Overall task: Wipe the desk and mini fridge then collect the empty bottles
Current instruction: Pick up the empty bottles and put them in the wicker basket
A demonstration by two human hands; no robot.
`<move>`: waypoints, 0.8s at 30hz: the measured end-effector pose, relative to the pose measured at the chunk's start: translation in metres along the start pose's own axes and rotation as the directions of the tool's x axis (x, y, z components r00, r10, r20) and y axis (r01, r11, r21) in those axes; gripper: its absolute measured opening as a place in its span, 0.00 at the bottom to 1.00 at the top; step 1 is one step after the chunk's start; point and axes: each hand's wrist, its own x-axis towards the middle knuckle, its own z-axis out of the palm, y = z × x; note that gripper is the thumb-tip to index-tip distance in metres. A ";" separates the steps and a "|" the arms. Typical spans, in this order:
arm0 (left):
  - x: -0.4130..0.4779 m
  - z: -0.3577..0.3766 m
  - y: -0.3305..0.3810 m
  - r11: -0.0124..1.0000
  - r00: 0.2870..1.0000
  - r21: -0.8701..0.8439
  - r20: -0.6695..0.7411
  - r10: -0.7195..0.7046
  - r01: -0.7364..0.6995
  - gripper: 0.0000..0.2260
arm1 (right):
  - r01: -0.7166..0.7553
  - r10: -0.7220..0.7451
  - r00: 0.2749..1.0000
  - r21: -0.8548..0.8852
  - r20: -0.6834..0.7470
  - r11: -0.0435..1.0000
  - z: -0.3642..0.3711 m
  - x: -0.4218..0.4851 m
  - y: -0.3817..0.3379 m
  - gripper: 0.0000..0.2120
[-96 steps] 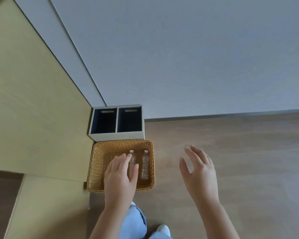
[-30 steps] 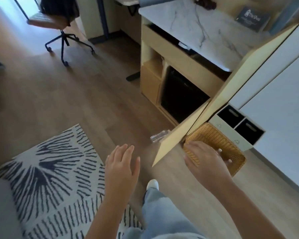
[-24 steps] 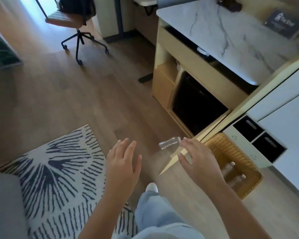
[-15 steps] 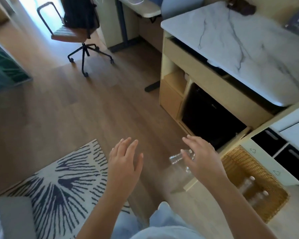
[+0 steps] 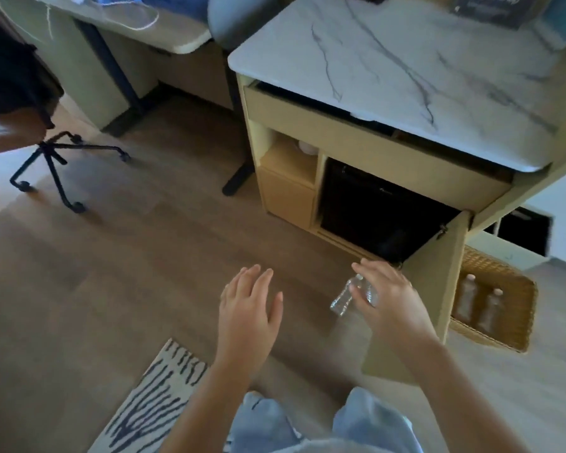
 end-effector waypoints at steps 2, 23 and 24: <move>0.024 0.001 -0.011 0.999 0.998 -0.012 0.034 0.043 -0.043 0.19 | -0.040 0.040 0.998 0.001 -0.046 0.999 0.010 0.002 -0.008 0.17; 0.142 0.165 0.036 0.942 0.930 -0.177 0.186 0.317 -0.286 0.17 | -0.370 0.382 0.873 0.097 -0.302 0.924 0.059 0.081 0.120 0.18; 0.145 0.177 0.034 0.940 0.926 -0.182 0.196 0.321 -0.288 0.17 | -0.382 0.395 0.867 0.105 -0.304 0.918 0.068 0.085 0.128 0.17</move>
